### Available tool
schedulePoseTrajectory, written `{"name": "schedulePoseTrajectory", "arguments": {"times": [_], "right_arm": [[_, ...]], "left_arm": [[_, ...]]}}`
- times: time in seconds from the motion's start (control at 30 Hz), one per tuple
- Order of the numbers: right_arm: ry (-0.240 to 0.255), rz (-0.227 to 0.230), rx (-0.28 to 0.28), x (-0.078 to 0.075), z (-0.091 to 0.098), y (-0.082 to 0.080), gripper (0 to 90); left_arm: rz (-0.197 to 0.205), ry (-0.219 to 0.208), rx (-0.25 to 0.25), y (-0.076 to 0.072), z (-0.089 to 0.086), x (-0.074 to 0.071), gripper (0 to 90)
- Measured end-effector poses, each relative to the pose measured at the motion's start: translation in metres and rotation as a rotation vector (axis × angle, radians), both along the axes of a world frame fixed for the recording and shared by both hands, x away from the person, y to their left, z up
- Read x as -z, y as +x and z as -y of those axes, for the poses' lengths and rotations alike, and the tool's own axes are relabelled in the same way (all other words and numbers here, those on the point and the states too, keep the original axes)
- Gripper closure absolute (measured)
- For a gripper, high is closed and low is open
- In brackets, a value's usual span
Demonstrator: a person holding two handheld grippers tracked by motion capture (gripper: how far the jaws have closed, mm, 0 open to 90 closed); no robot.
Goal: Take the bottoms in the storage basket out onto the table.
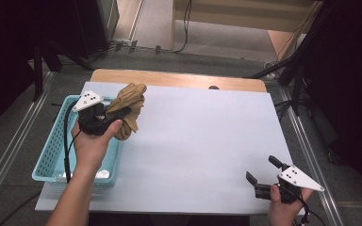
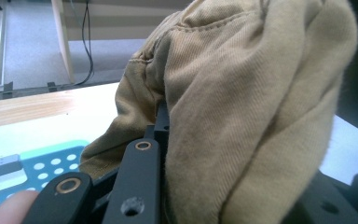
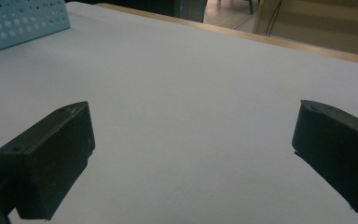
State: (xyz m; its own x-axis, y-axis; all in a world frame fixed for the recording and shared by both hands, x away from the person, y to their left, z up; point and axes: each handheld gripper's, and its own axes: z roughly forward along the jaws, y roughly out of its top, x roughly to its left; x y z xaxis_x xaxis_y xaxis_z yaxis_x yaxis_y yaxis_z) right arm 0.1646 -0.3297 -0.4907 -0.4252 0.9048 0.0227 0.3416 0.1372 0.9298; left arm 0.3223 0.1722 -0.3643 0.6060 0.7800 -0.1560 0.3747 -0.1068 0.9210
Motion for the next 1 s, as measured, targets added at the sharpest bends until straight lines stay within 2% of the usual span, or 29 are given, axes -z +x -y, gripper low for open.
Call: {"name": "schedulePoseTrajectory", "arguments": {"times": [1.0], "right_arm": [[-0.004, 0.000, 0.001, -0.001, 0.000, 0.000, 0.0]], "left_arm": [[-0.009, -0.014, 0.060, -0.002, 0.027, 0.007, 69.2]]}}
